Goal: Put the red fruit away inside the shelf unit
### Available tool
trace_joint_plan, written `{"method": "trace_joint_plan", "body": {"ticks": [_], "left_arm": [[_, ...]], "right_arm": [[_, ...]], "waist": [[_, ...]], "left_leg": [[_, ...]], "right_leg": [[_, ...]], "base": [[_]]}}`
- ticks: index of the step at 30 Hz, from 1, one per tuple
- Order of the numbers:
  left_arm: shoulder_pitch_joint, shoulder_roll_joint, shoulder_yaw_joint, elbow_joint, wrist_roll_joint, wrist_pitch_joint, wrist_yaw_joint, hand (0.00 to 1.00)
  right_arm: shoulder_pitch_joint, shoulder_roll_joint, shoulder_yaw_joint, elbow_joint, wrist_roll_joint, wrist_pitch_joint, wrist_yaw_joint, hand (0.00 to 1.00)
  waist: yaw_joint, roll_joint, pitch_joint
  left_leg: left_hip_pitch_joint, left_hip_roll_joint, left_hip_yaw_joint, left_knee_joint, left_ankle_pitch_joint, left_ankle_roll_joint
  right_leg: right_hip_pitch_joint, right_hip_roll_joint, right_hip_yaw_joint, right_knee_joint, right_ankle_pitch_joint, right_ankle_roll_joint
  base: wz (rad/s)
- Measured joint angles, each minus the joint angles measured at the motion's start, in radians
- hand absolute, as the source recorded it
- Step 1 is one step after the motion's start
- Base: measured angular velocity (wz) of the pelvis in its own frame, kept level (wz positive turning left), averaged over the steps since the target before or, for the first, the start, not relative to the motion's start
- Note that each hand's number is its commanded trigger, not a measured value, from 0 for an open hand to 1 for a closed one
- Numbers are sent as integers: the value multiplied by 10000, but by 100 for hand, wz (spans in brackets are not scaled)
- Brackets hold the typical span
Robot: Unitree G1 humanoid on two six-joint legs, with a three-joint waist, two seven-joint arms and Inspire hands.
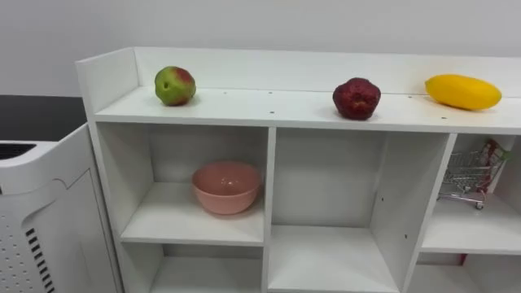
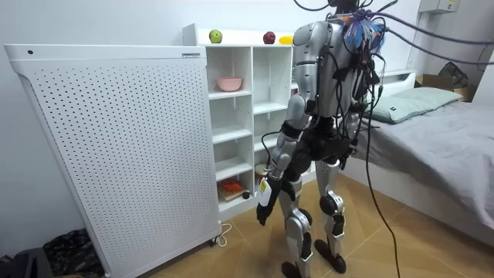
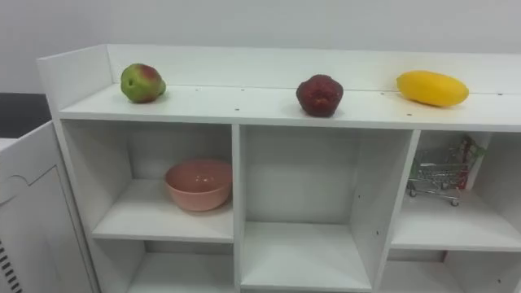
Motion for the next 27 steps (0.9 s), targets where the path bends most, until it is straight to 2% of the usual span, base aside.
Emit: {"method": "trace_joint_plan", "body": {"ticks": [8, 15, 20, 23, 25, 27], "left_arm": [[-4, 7, -11, 1, -10, -39, -4, 0], [3, 6, 3, -14, -3, -325, 60, 0], [-92, 24, 234, -16, 4, -629, 104, 0], [-89, 26, 264, -39, -7, -873, 237, 0], [-49, 35, 363, -277, -24, -930, 404, 0], [-29, 44, 595, -396, -22, -1062, 633, 0]], "right_arm": [[8, 2, 34, -17, 53, -84, -35, 0], [89, 119, -94, -131, 591, -86, -619, 0], [92, 124, -930, -471, 944, -185, -1141, 0], [86, 124, -1627, -1402, 1237, -173, -1598, 0], [15, 110, -2350, -2899, 1353, -289, -2188, 0], [-5, 111, -2625, -4306, 1540, -330, -2718, 0]], "waist": [[14, -9, 6], [18, 12, 24], [-13, 43, 38], [-45, 9, 49], [-161, -38, 114], [-138, -59, 112]], "left_leg": [[11, 2, -8, -5, 0, 0], [46, 14, 1, -24, 0, -1], [8, 20, 19, -22, 0, -1], [23, 15, 75, -19, 1, -2], [-7, 1, 139, -6, 4, 2], [-13, 18, 249, -6, 4, 2]], "right_leg": [[-6, 12, 20, 0, 0, 0], [-1, 12, 27, 1, 0, 0], [3, 13, 7, 3, 0, 0], [-29, 14, 44, 7, 0, 0], [-89, -4, 46, 10, -1, 1], [-166, 0, 68, 52, -1, 2]], "base": [[0], [0], [0], [-5], [-8], [-16]]}}
